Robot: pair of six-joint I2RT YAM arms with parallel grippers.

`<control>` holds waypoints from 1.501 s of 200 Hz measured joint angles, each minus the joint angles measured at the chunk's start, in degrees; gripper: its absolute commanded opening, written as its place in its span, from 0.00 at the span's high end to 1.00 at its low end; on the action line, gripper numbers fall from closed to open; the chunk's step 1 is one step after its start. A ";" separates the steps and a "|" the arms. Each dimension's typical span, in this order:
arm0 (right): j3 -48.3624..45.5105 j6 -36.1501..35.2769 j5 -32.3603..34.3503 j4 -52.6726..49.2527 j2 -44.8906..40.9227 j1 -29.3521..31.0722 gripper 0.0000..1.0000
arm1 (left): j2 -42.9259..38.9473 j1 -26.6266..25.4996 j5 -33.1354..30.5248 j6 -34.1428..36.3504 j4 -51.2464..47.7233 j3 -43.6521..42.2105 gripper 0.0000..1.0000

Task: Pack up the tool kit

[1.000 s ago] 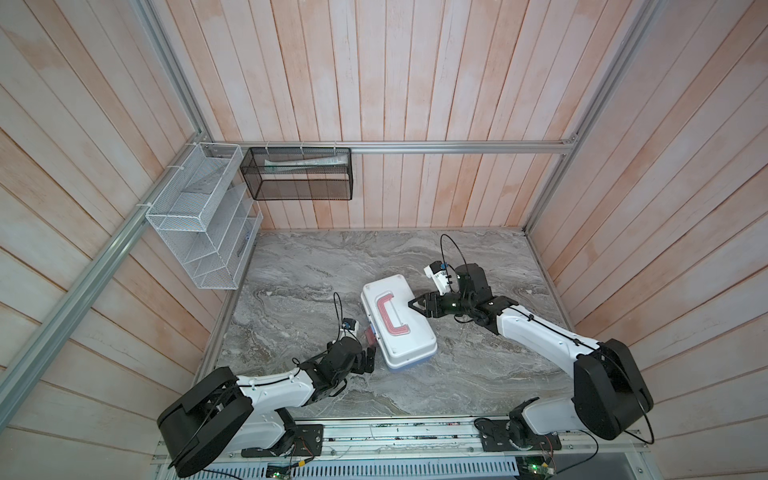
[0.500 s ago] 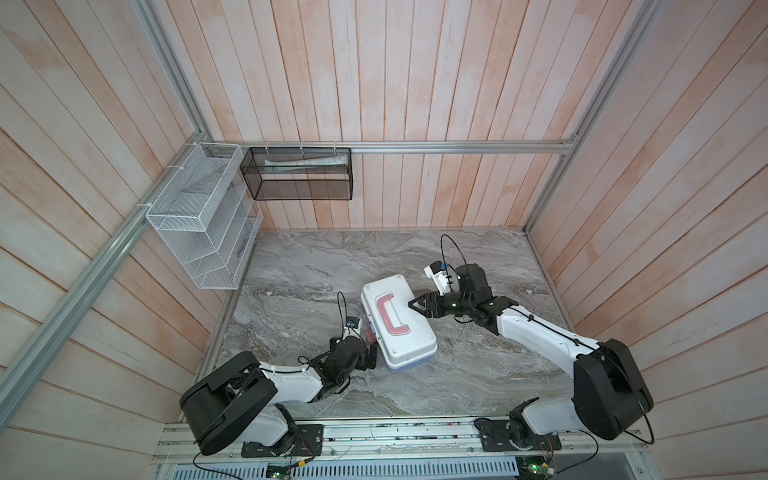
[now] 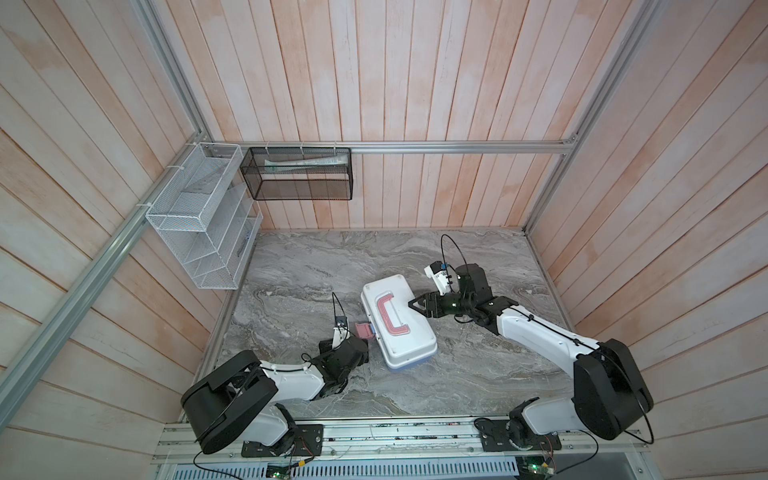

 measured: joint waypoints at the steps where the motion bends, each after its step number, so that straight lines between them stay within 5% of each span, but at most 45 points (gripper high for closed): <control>1: 0.00 0.00 0.00 0.00 -0.02 0.00 0.46 | -0.13 0.00 -0.07 -0.04 -0.20 0.02 0.00; 39: -0.90 0.04 0.07 0.90 -0.24 -0.13 0.46 | -6.12 0.35 0.31 -0.33 -3.15 0.55 0.03; 81: -2.19 0.00 0.09 1.49 -0.24 -0.17 0.46 | -9.33 6.73 10.38 -1.05 2.49 0.52 0.15; 164: -7.48 1.49 0.87 6.21 -0.79 0.13 0.46 | -8.66 7.37 22.53 -11.50 10.88 -3.23 0.27; 300: -10.29 2.51 1.64 7.76 -3.32 0.70 0.47 | -12.90 7.37 27.69 -17.88 25.51 -8.98 0.51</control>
